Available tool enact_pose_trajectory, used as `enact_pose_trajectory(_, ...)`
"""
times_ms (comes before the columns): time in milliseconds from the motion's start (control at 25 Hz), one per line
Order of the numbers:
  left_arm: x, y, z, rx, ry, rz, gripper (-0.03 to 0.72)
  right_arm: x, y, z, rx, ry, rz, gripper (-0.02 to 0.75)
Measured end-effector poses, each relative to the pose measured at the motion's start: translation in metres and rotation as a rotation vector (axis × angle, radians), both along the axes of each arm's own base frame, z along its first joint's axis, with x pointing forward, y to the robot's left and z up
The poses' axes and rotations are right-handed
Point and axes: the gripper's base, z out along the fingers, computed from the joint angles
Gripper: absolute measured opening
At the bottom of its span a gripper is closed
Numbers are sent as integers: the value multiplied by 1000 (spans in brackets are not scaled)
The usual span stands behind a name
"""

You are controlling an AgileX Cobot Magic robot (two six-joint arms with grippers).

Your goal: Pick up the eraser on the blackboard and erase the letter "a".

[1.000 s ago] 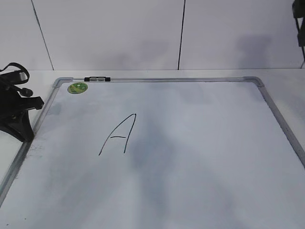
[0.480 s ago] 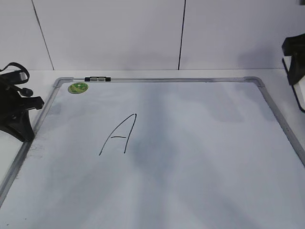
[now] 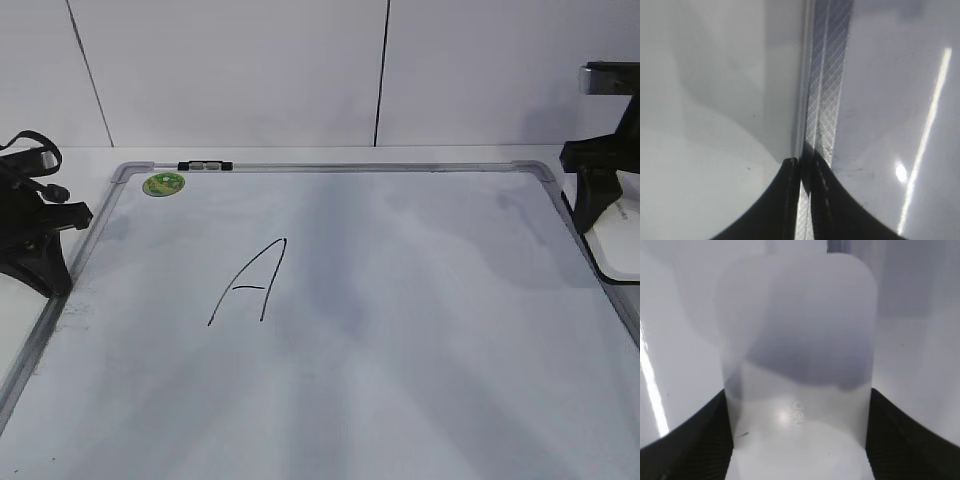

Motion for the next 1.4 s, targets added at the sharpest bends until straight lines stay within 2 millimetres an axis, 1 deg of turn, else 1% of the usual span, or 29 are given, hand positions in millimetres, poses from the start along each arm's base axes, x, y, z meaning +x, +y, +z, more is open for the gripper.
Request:
enact_pose_trajectory(120, 0, 0, 0, -1, 0, 1, 41, 14, 1, -4, 6, -6, 2, 545)
enact_pose_trajectory(240, 0, 0, 0, -1, 0, 1, 41, 27, 2, -13, 7, 3, 6, 545)
enact_pose_trajectory(280, 0, 0, 0, -1, 0, 1, 41, 30, 2, -20, 6, 19, 8, 545)
enact_pose_trajectory(440, 0, 0, 0, -1, 0, 1, 41, 36, 0, -41, 16, 73, 5, 545)
enact_pose_trajectory(640, 0, 0, 0, -1, 0, 1, 41, 39, -1, -55, 19, 107, 2, 545)
enact_pose_trajectory(800, 0, 0, 0, -1, 0, 1, 41, 41, -2, -58, 16, 111, 4, 545)
enact_pose_trajectory(1400, 0, 0, 0, -1, 0, 1, 41, 41, -2, -59, 15, 113, 6, 545)
